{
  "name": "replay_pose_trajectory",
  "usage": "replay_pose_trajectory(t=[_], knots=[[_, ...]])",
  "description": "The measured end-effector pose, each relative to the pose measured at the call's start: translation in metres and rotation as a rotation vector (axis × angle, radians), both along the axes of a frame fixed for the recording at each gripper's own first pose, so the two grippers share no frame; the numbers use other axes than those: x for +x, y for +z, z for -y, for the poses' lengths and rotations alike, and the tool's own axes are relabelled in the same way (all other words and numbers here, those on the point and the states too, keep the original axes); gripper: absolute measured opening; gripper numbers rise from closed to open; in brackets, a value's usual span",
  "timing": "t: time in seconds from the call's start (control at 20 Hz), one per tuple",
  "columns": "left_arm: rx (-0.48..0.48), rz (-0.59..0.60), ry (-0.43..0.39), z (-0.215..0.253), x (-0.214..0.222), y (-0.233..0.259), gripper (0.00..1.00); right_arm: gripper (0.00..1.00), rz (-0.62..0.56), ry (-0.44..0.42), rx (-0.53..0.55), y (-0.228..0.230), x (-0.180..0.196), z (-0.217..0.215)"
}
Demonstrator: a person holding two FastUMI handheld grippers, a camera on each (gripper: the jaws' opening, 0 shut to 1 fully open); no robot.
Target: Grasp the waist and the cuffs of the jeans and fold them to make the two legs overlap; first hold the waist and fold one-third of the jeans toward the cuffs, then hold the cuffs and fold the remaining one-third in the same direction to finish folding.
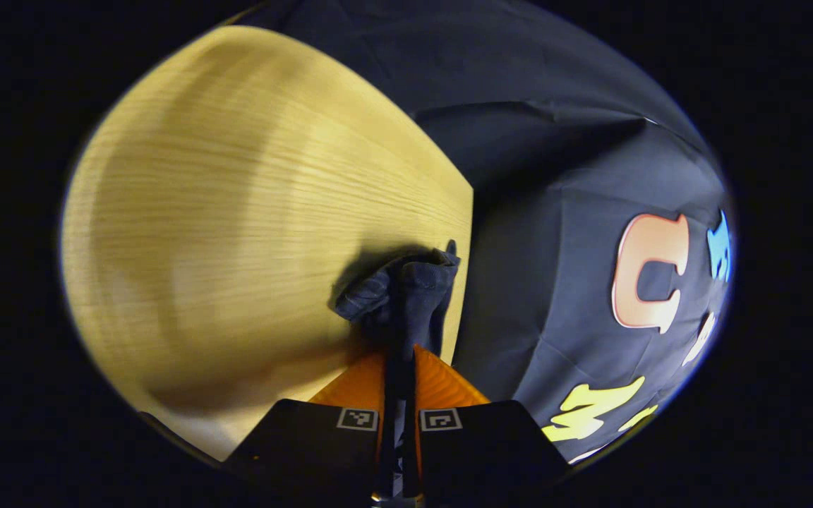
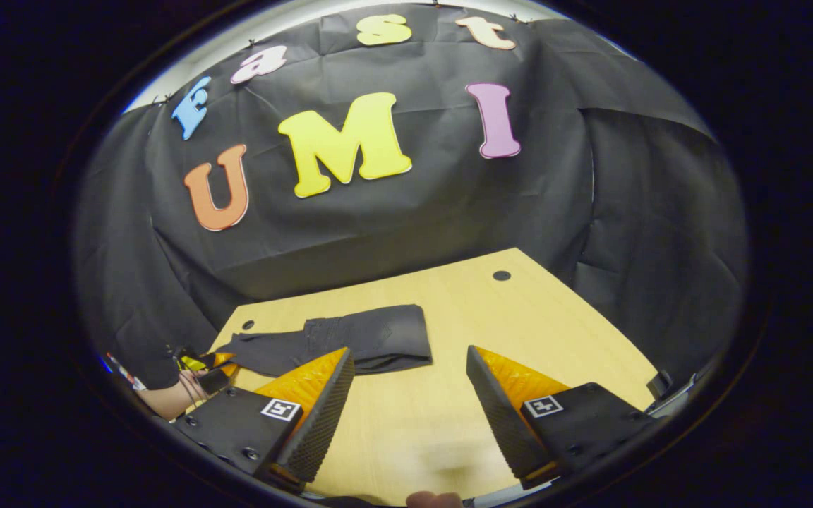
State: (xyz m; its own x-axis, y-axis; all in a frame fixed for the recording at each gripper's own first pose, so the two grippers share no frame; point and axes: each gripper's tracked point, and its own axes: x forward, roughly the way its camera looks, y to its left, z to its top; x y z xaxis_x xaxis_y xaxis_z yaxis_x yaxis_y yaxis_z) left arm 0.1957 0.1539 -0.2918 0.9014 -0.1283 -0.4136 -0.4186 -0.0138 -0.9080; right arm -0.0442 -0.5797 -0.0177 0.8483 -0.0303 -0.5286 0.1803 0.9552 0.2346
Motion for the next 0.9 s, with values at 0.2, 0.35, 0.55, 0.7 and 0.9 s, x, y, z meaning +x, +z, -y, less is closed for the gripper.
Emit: replay_pose_trajectory(t=[0.2, 0.35, 0.55, 0.7, 0.9], knots=[[0.186, 0.080, -0.114, 0.022, 0.001, 0.045, 0.07, 0.99, 0.018, 0.014, -0.013, 0.004, -0.004, 0.004], [0.318, 0.159, -0.198, 0.051, -0.003, 0.091, 0.06, 0.94, 0.014, 0.033, 0.000, 0.000, -0.007, 0.007], [0.502, 0.242, -0.309, 0.113, -0.005, 0.144, 0.06, 0.99, 0.026, 0.025, 0.028, -0.001, -0.005, 0.023], [0.688, 0.287, -0.416, 0.170, -0.003, 0.165, 0.06, 0.98, 0.029, 0.009, 0.043, -0.004, -0.009, 0.044], [0.953, 0.308, -0.540, 0.243, -0.004, 0.160, 0.07, 0.93, 0.016, -0.034, 0.055, -0.013, -0.014, 0.081]])
